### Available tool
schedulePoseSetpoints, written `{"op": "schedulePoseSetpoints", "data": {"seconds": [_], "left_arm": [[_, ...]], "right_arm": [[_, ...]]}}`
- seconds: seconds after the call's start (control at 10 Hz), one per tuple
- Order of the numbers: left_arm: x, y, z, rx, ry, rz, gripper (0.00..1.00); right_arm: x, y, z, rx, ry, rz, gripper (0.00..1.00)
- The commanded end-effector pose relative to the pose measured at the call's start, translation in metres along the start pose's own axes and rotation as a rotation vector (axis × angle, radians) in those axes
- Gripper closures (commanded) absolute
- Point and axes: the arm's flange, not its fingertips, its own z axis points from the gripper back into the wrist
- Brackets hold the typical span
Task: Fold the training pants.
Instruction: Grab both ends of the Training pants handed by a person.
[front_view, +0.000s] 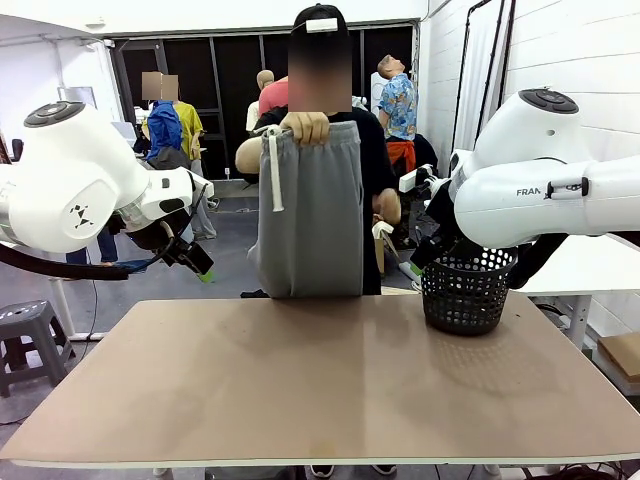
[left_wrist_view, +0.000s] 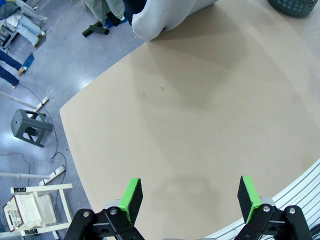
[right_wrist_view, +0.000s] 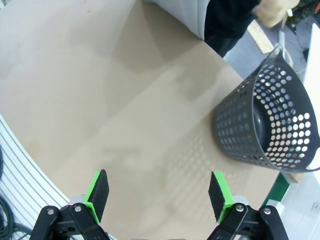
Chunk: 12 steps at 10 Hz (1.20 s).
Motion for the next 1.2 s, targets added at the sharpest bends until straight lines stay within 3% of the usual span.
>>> {"op": "schedulePoseSetpoints", "data": {"seconds": [0.0, 1.1], "left_arm": [[0.0009, 0.0010, -0.0010, 0.000, -0.009, 0.003, 0.00], [0.0009, 0.0010, -0.0010, 0.000, -0.009, 0.003, 0.00]], "right_arm": [[-0.0003, -0.0003, -0.0005, 0.008, -0.002, -0.002, 0.00], [-0.0003, -0.0003, -0.0005, 0.008, -0.002, -0.002, 0.00]]}}
